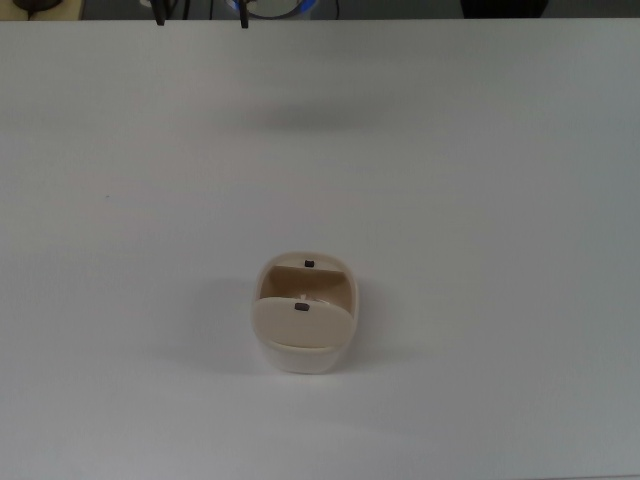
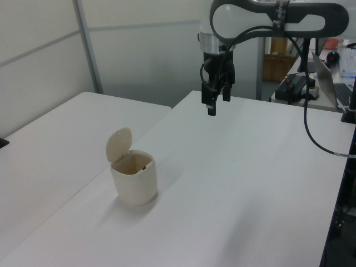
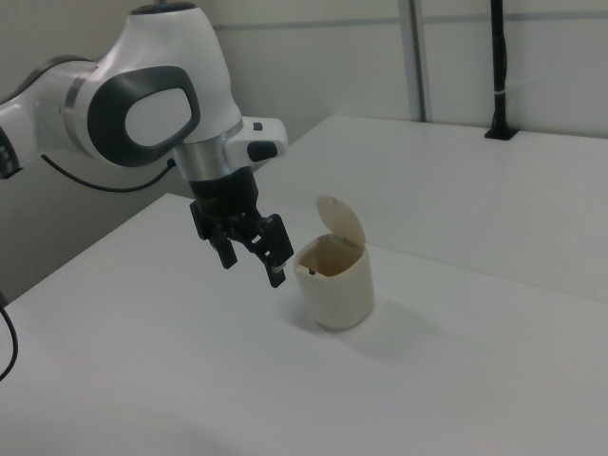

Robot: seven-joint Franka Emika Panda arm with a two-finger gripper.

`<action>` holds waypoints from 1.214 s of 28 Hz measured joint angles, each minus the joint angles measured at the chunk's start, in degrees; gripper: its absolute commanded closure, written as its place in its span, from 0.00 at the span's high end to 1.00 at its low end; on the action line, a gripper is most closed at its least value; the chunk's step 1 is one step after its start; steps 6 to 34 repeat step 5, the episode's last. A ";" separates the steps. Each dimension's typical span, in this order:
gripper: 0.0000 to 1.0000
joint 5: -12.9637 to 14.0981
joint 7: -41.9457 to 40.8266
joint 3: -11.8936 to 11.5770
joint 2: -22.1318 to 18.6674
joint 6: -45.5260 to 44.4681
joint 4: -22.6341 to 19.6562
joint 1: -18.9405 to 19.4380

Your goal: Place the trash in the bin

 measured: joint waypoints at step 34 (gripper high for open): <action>1.00 0.00 0.00 0.00 0.00 0.00 0.00 0.00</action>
